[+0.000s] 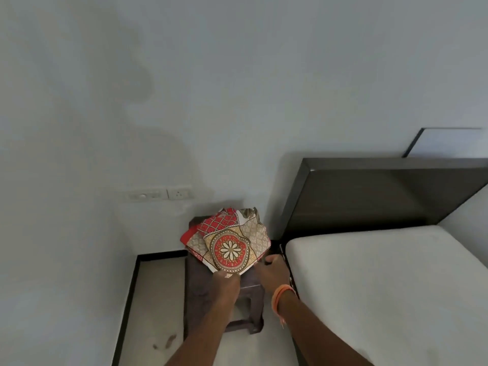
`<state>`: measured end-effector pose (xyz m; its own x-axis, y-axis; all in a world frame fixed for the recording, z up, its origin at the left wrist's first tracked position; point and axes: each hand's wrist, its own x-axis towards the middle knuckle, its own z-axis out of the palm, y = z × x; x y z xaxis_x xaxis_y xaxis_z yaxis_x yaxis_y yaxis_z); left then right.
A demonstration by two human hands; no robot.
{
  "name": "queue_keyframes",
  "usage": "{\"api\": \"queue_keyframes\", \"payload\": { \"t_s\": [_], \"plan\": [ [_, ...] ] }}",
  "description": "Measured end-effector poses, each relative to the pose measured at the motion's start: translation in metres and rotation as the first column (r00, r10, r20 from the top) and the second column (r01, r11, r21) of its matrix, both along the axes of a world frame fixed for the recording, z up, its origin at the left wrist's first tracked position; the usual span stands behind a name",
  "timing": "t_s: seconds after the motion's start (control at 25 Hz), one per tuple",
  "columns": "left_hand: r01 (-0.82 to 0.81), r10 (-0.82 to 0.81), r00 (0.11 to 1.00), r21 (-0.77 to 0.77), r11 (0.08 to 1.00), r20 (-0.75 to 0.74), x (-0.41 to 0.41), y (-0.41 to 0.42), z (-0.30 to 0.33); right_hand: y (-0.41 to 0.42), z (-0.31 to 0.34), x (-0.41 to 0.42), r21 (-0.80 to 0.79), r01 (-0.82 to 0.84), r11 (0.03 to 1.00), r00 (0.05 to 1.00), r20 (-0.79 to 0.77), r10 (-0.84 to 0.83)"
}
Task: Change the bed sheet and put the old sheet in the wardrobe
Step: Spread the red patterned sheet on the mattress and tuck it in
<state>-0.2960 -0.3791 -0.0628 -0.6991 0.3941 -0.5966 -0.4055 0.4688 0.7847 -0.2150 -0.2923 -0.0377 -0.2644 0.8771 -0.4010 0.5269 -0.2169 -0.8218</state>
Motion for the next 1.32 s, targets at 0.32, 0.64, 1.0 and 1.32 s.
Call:
{"api": "queue_keyframes", "payload": {
  "t_s": [0.32,0.64,1.0,1.32],
  "plan": [
    [0.008,-0.011,0.999,-0.082,0.997,-0.038,-0.126,0.130,-0.178,0.101,-0.185,-0.137,-0.213,0.106,0.971,0.977,0.206,-0.062],
    [-0.167,0.194,0.980,-0.367,0.915,0.038,-0.145,0.161,-0.225,0.145,-0.287,-0.137,-0.407,0.339,0.848,0.935,0.246,-0.256],
    [-0.091,0.095,0.990,-0.041,0.995,0.108,-0.102,0.186,-0.152,0.157,-0.200,-0.081,-0.642,0.246,0.726,0.905,-0.115,-0.409],
    [0.461,-0.398,0.875,0.227,0.858,-0.274,0.127,0.164,0.036,0.114,0.005,0.145,-0.577,0.268,0.771,0.828,-0.272,-0.490]
  ]
}}
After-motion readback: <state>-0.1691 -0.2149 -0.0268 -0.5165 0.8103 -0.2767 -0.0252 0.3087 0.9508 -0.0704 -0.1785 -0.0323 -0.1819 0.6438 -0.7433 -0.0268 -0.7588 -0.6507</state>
